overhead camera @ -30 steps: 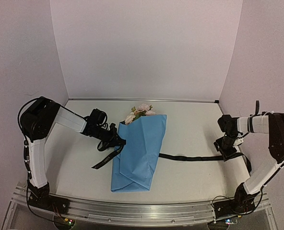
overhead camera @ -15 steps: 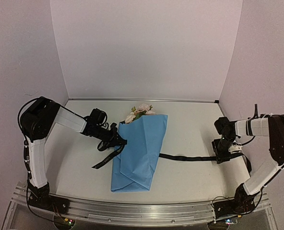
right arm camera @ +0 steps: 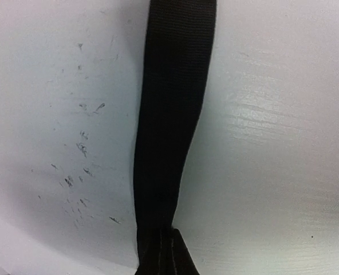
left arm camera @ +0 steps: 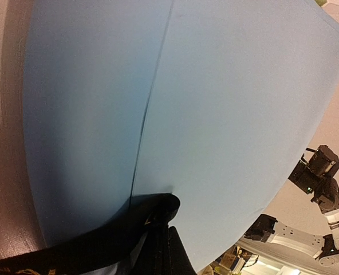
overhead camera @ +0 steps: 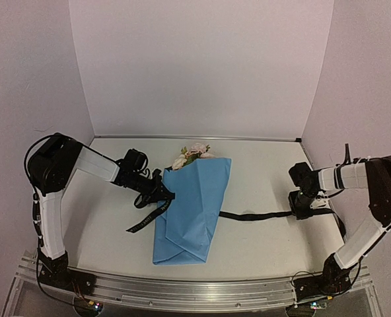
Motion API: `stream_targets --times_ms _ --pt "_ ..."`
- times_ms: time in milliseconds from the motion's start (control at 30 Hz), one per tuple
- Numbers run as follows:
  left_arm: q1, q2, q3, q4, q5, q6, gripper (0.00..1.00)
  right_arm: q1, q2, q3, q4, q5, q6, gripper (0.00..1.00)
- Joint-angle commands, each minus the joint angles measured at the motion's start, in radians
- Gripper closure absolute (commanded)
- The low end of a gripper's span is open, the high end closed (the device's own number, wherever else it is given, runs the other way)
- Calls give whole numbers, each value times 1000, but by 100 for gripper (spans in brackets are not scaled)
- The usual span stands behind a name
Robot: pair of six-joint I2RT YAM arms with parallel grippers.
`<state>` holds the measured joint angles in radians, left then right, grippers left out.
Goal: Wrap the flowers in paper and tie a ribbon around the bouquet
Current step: Pick up the right side of the ribbon from the center of the board, then place the right side of the ribbon on the folded bouquet.
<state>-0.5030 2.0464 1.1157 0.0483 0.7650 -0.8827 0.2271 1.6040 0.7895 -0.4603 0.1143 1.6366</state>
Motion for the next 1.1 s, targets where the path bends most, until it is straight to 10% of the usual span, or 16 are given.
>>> stream_targets --times_ms 0,433,1067 --pt "3 -50 66 -28 -2 32 100 61 5 72 -97 122 -95 100" --pt "-16 -33 121 -95 -35 50 100 362 -79 371 -149 385 -467 100" --pt "-76 -86 254 -247 -68 104 100 560 354 772 201 -176 -777 100"
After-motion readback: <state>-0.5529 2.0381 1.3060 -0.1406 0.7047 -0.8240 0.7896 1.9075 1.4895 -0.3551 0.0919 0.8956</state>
